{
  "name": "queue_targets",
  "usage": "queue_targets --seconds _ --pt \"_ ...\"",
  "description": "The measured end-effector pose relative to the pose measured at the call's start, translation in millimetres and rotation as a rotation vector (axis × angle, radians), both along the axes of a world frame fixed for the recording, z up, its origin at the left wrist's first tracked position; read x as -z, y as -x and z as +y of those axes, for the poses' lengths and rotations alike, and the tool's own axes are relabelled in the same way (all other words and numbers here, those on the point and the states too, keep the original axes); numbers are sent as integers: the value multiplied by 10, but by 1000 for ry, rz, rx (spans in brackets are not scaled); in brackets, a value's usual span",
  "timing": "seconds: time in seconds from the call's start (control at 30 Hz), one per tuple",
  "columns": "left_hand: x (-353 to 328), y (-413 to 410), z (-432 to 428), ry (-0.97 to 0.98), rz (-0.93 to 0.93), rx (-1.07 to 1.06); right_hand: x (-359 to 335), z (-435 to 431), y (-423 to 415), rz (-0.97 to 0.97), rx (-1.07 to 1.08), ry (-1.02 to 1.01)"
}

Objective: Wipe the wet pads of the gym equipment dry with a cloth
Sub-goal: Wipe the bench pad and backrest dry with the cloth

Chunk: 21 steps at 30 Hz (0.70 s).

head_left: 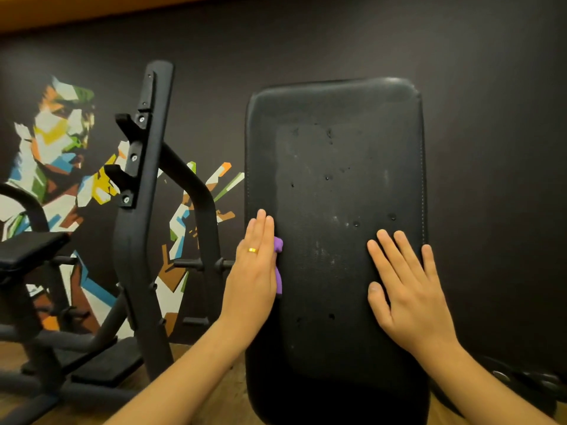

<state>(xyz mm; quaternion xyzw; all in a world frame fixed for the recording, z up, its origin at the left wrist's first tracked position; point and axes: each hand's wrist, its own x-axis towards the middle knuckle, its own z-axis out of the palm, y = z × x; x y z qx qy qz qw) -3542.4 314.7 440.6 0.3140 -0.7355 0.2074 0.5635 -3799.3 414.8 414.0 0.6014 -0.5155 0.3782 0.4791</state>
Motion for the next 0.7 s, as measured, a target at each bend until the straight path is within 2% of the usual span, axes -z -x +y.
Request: queue_targets --seconds 0.13,0.27,0.53,0.7 --pt "-490 66 -83 55 31 -75 0 -8 -8 4 2 16" --pt "-923 42 -112 88 1 -44 2 -10 -4 10 10 17" --pt "-2195 123 -77 36 58 -1 1 -17 -11 15 8 39" --pt "-2134 160 -82 44 72 -12 6 -22 1 18 21 32"
